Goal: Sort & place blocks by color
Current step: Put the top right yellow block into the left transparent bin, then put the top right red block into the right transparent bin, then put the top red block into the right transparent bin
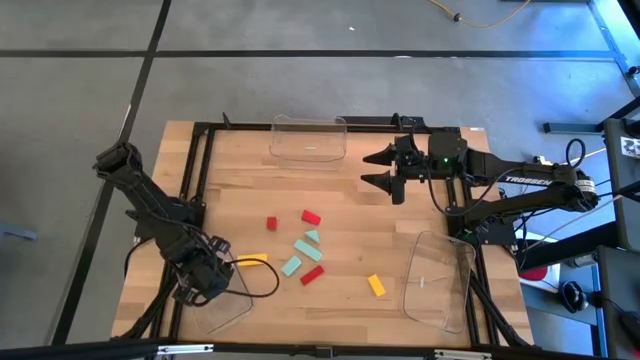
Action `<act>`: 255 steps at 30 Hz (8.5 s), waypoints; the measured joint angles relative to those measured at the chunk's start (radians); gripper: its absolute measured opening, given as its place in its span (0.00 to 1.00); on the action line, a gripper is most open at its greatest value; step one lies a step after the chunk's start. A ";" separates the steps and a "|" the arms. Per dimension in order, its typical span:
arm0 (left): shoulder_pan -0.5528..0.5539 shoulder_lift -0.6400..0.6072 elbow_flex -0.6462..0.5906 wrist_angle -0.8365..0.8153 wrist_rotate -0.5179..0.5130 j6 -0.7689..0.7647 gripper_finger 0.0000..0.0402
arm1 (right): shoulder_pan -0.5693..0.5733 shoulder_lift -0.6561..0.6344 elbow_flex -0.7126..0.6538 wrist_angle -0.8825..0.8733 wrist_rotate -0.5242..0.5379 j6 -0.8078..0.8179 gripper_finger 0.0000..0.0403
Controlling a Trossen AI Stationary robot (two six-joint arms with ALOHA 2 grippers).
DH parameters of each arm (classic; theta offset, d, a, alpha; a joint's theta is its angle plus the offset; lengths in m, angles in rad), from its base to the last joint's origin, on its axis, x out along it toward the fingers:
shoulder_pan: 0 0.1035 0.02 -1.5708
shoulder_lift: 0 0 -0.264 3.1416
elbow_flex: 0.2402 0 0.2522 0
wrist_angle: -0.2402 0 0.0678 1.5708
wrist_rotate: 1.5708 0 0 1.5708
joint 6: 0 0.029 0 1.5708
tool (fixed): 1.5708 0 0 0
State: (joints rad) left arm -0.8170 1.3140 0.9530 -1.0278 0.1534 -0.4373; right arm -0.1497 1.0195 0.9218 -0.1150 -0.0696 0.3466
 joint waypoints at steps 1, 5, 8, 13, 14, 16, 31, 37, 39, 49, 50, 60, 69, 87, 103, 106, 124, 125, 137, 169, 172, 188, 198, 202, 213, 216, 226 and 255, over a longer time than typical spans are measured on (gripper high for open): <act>0.000 0.000 -0.002 0.001 0.005 0.009 0.30 | 0.000 0.000 0.000 -0.005 0.000 0.000 0.77; -0.001 0.000 -0.002 0.002 0.001 0.038 0.32 | 0.000 0.000 0.000 -0.027 0.000 0.000 0.77; -0.001 0.000 -0.002 0.001 -0.012 0.049 0.38 | 0.000 0.000 0.000 -0.038 0.016 0.015 0.77; 0.000 0.000 -0.002 0.001 -0.017 0.050 0.44 | 0.000 0.000 0.000 -0.039 0.024 0.018 0.77; 0.001 0.000 -0.002 0.001 -0.016 0.049 0.44 | 0.000 0.000 0.000 -0.039 0.024 0.018 0.77; 0.012 0.000 -0.002 0.001 0.011 0.037 0.45 | 0.000 0.000 0.000 -0.039 0.024 0.018 0.77; 0.380 -0.173 0.414 -0.016 -0.371 0.135 0.46 | 0.000 0.000 0.000 -0.003 -0.040 0.021 0.77; 0.675 -0.234 0.253 0.567 -0.439 0.371 0.46 | 0.000 0.000 0.000 -0.005 -0.082 0.033 0.77; 0.738 -0.252 0.114 0.849 -0.288 0.376 0.46 | 0.000 0.000 0.000 -0.008 -0.083 0.042 0.77; 0.820 -0.156 -0.201 1.161 -0.158 0.231 0.46 | 0.000 0.001 0.000 -0.011 -0.082 0.038 0.77; 0.824 -0.129 -0.175 1.130 -0.146 0.233 0.46 | 0.000 0.001 0.000 -0.011 -0.082 0.038 0.77; 0.865 0.234 0.124 0.549 -0.084 0.498 0.56 | 0.000 0.002 0.000 -0.029 -0.082 0.037 0.77; 0.864 0.438 0.146 0.596 -0.143 0.768 0.62 | 0.000 0.002 0.000 -0.041 -0.081 0.012 0.77; 0.918 0.551 0.144 0.631 -0.110 0.782 0.42 | 0.000 0.002 0.000 -0.048 -0.052 0.011 0.77; 0.986 -0.041 -0.053 0.871 -0.171 0.422 0.29 | 0.009 0.024 -0.044 -0.047 -0.028 0.027 0.77; 0.942 -0.205 -0.220 1.151 -0.226 0.291 0.29 | 0.025 0.054 -0.093 0.052 -0.029 0.070 0.77; 0.747 -0.075 0.053 0.622 -0.498 0.474 0.29 | 0.078 0.455 -0.065 0.514 -0.016 0.932 0.77; 0.747 -0.040 0.086 0.596 -0.480 0.488 0.29 | 0.084 0.469 -0.056 0.514 -0.011 0.931 0.77; 0.784 0.120 0.195 0.576 -0.368 0.443 0.29 | 0.116 0.578 -0.026 0.521 0.029 0.927 0.64; 0.847 0.058 0.382 0.271 -0.409 0.423 0.72 | -0.019 0.337 -0.028 0.153 -0.091 0.600 0.10; 0.857 0.002 0.361 0.312 -0.397 0.389 0.75 | -0.037 0.243 -0.027 -0.006 -0.075 0.506 0.10; 0.837 -0.443 -0.293 1.378 -0.273 0.181 0.74 | -0.023 -0.021 -0.198 0.322 -0.063 0.269 0.10; 0.841 -0.465 -0.296 1.384 -0.338 0.185 0.74 | -0.019 -0.020 -0.162 0.287 -0.249 0.303 0.10; 0.841 -0.465 -0.296 1.382 -0.374 0.185 0.74 | 0.065 -0.016 0.019 -0.085 -0.346 0.279 0.10; 0.841 -0.465 -0.296 1.380 -0.380 0.185 0.74 | 0.501 0.071 0.265 -1.016 -0.347 0.532 0.10; 0.841 -0.465 -0.296 1.380 -0.380 0.185 0.74 | 0.609 0.079 0.163 -0.988 -0.363 0.647 0.10; 0.841 -0.465 -0.296 1.380 -0.381 0.186 0.74 | 0.826 0.099 -0.271 -0.507 -0.293 0.957 0.10; 0.841 -0.464 -0.296 1.390 -0.449 0.254 0.74 | 0.875 0.143 -0.259 -0.563 -0.238 1.002 0.41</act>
State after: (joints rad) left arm 0.0242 0.8497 0.6575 0.3622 -0.2958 -0.1833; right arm 0.7254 1.1623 0.6628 -0.6782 -0.3078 1.3485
